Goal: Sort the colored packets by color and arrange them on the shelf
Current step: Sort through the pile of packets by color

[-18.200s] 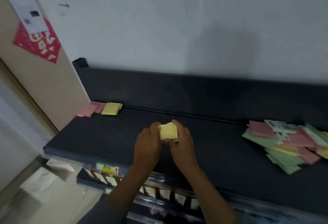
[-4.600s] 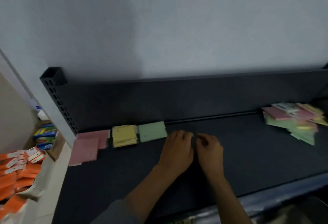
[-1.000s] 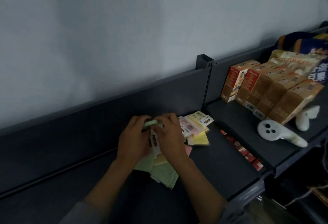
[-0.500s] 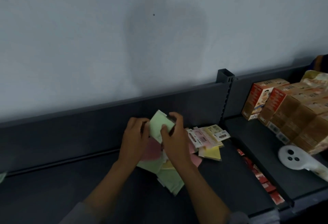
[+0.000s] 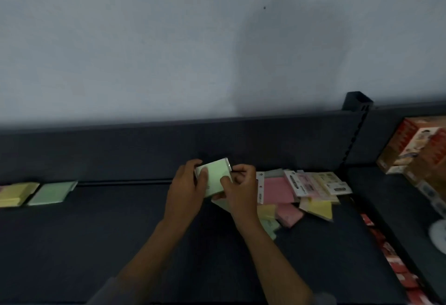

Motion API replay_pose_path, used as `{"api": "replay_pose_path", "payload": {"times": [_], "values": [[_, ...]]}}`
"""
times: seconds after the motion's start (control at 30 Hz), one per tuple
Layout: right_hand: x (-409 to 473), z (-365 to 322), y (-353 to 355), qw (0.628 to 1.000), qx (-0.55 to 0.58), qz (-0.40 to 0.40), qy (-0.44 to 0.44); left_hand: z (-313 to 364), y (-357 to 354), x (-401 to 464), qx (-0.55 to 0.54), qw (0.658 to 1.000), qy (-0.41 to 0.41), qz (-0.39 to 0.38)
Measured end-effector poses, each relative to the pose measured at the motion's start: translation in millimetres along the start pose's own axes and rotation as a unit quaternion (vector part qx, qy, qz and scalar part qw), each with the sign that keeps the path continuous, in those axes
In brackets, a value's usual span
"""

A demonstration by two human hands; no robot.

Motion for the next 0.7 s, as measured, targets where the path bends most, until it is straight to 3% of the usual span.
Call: {"api": "replay_pose_path", "payload": {"times": [0.23,0.7], "values": [[-13.6,12.7,-32.0,0.995,-0.028,-0.096,0.008,-16.3,31.3,-15.5,0.032,0.999,0.04,0.01],[-36.7,34.5,-42.5,0.954,-0.265,-0.055,0.127,-26.4,52.5,-43.6,0.072,0.996,0.032,0.029]]}}
Point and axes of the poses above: each hand's wrist, its own x-axis towards the middle knuckle, its own y-axis out of the back of the hand, z = x × y, the point moved 2 cm from there along x, towards the middle knuckle, and after that the axes turned 3 degrees about z, right-handed, at the moved point
